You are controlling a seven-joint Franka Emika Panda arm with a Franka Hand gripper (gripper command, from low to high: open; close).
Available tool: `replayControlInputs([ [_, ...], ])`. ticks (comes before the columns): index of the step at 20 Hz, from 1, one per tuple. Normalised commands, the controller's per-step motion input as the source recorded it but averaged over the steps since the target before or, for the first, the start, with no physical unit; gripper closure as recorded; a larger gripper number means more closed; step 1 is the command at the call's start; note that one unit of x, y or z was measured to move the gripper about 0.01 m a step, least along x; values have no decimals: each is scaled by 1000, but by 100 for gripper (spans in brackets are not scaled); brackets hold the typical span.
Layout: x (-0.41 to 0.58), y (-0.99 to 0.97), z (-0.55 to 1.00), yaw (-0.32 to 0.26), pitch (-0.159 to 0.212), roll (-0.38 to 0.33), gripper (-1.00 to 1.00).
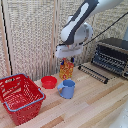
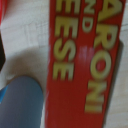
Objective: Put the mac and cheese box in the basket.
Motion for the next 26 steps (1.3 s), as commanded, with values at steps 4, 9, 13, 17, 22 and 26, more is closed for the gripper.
replayControlInputs([
  [4, 376, -167, -252, 81, 56, 0, 100],
  [9, 178, -14, -90, 15, 1, 0, 100],
  [13, 5, 0, 0, -41, 0, 0, 100],
  [17, 0, 0, 8, -48, 3, 0, 100],
  [22, 11, 0, 275, -36, 29, 0, 100],
  [26, 54, 0, 791, -25, 89, 0, 100],
])
